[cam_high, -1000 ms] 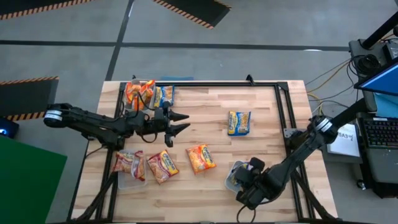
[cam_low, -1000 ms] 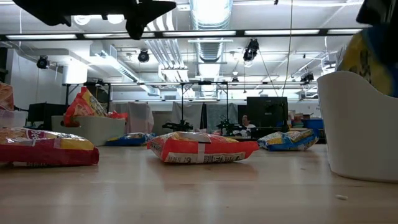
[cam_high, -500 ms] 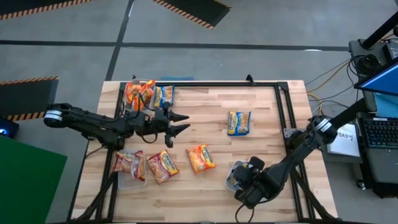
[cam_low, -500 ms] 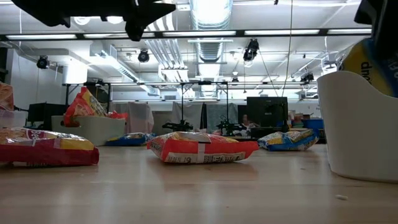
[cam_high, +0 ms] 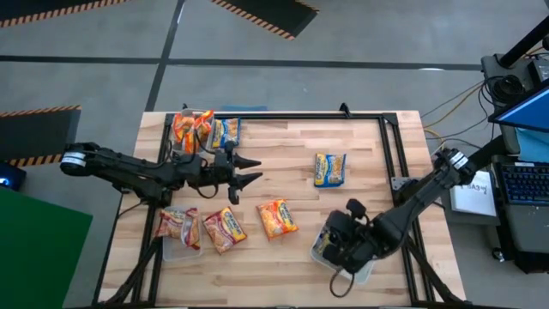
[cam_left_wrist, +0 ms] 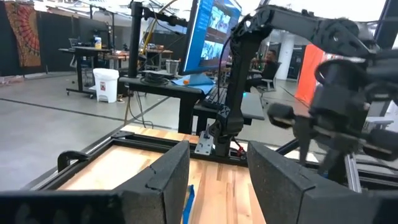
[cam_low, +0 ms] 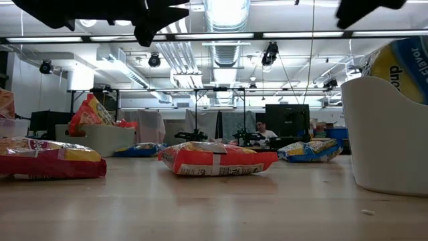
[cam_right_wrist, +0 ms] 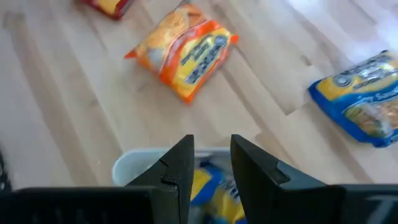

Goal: Sort Maruchan noodles
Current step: Put the orange noodle pack into the gray bin

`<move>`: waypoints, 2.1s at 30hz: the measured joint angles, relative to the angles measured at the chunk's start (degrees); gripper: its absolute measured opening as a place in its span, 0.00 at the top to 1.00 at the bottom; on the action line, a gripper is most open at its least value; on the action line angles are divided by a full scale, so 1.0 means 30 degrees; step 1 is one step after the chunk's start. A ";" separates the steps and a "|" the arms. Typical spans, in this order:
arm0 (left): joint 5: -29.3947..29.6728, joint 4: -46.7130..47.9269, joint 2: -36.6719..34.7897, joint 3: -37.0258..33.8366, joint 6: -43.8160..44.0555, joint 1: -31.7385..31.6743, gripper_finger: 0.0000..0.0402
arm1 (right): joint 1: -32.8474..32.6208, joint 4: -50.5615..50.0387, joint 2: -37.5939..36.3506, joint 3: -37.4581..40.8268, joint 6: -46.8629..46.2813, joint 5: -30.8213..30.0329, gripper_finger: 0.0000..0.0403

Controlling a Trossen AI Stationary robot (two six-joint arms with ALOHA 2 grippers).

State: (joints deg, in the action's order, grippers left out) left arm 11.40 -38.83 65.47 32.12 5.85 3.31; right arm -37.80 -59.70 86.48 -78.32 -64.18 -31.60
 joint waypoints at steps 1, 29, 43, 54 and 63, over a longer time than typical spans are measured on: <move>0.0000 0.0110 0.0000 0.0000 0.0000 0.0000 0.64 | 0.0343 -0.0005 -0.0075 0.0000 0.0226 -0.0007 0.77; -0.4146 0.8136 -0.0015 -0.0007 -0.1895 0.0114 0.64 | 0.9813 0.9069 -0.0307 0.3835 1.2474 0.7720 0.98; -0.3774 0.8102 0.0130 0.0209 -0.1793 0.0277 0.66 | 1.0610 1.4101 -0.0310 0.6213 1.2276 1.0050 0.98; -0.1204 0.6359 0.4362 0.0044 0.1684 0.3054 0.72 | 1.0229 1.6715 -0.0155 0.7846 1.0700 0.9762 0.78; 0.0752 0.4010 0.8140 0.0187 0.2865 0.4780 0.75 | 0.9434 2.0202 0.0898 0.8998 1.4873 0.9681 0.64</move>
State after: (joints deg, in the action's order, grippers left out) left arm 13.65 -26.80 89.89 32.68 14.44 17.65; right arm -9.50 0.90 89.17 -51.33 -19.56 -2.55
